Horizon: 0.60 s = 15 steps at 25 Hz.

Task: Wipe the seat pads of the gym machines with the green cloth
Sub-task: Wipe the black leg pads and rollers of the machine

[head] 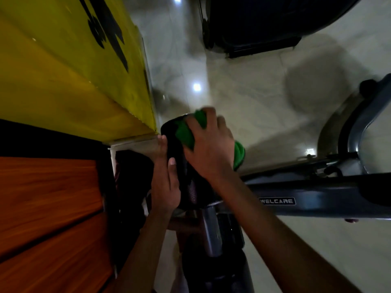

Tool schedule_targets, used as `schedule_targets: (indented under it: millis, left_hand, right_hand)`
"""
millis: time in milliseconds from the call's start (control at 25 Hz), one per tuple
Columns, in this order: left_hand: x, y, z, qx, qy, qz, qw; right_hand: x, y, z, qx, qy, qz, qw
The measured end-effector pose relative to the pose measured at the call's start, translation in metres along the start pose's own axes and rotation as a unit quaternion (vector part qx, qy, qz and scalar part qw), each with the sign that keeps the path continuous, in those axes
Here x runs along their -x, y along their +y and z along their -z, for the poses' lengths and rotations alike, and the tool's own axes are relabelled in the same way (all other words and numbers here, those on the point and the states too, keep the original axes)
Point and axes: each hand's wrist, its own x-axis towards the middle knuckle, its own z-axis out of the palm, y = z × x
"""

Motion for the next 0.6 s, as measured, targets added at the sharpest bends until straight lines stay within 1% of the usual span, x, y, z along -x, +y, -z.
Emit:
schedule_targets:
  millis: [80,160,280,400,480,600]
  left_hand:
    - [0.000,0.001,0.001,0.002,-0.004,0.000,1.000]
    - [0.000,0.002,0.002,-0.010,-0.009,0.003,1.000]
    - [0.000,0.005,0.005,-0.034,-0.013,0.000,0.999]
    - [0.001,0.008,0.007,-0.064,-0.018,-0.002,0.998]
    - [0.001,0.011,0.006,-0.067,-0.015,0.001,0.998]
    - [0.001,0.015,0.003,-0.067,-0.005,0.000,0.998]
  right_hand:
    - [-0.036,-0.001,0.001,0.003,-0.036,-0.015,0.999]
    - [-0.033,-0.001,0.001,-0.008,-0.040,-0.016,0.999]
    - [0.031,0.004,0.006,-0.033,-0.024,0.012,0.999]
    - [0.097,0.013,0.009,-0.047,-0.061,0.006,0.997]
    - [0.118,0.019,0.009,-0.056,-0.080,-0.010,0.995]
    - [0.129,0.022,0.008,-0.068,-0.071,-0.029,0.995]
